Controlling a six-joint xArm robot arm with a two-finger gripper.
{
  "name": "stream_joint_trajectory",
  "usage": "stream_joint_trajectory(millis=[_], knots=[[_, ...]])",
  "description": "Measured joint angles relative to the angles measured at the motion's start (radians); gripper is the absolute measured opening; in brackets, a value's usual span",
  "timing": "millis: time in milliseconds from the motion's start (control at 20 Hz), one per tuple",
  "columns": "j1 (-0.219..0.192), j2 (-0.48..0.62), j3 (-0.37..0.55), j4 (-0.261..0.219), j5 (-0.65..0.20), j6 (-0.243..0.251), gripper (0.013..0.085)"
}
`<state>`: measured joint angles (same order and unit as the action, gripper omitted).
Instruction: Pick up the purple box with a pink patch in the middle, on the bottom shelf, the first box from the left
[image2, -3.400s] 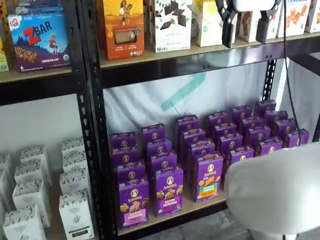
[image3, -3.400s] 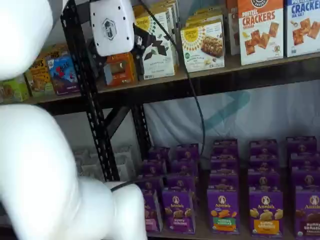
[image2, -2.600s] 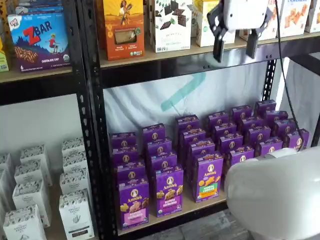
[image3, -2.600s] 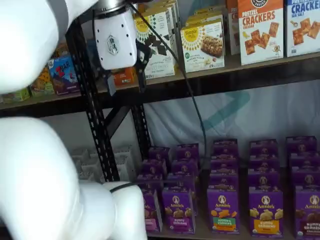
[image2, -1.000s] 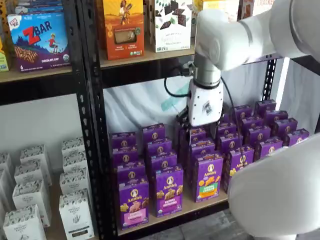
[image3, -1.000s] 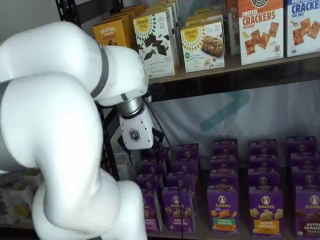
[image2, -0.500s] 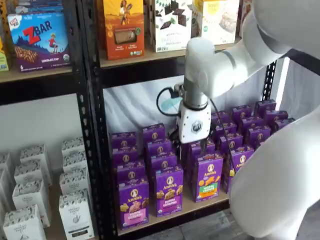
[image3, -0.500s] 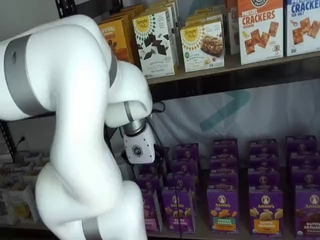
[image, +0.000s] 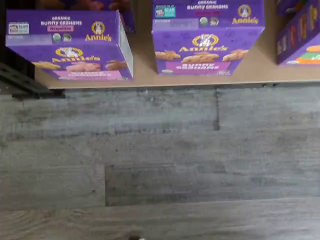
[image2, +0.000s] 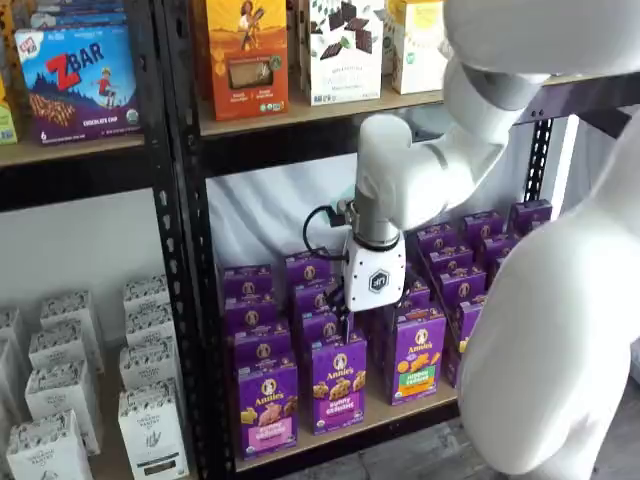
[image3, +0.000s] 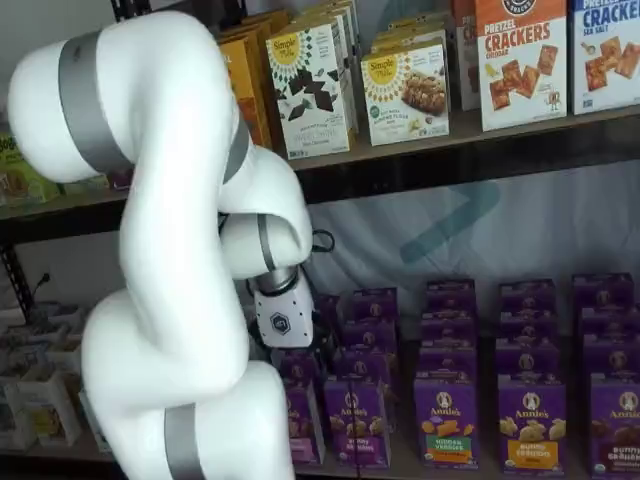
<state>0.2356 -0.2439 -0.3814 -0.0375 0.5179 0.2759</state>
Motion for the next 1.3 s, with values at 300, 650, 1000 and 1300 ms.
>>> stream_joint_trajectory(millis=[300,650,1000,1300], knots=[[-0.011,0.117,-0.024,0.016,-0.104,-0.026,0.0850],[-0.010,0.263,-0.079,0.052,-0.158,-0.059,0.0850],[0.035,0.383,-0.127,0.102,-0.219,-0.062,0.0850],[0.074,0.502,-0.210,0.040,-0.235,0.035,0.0850]])
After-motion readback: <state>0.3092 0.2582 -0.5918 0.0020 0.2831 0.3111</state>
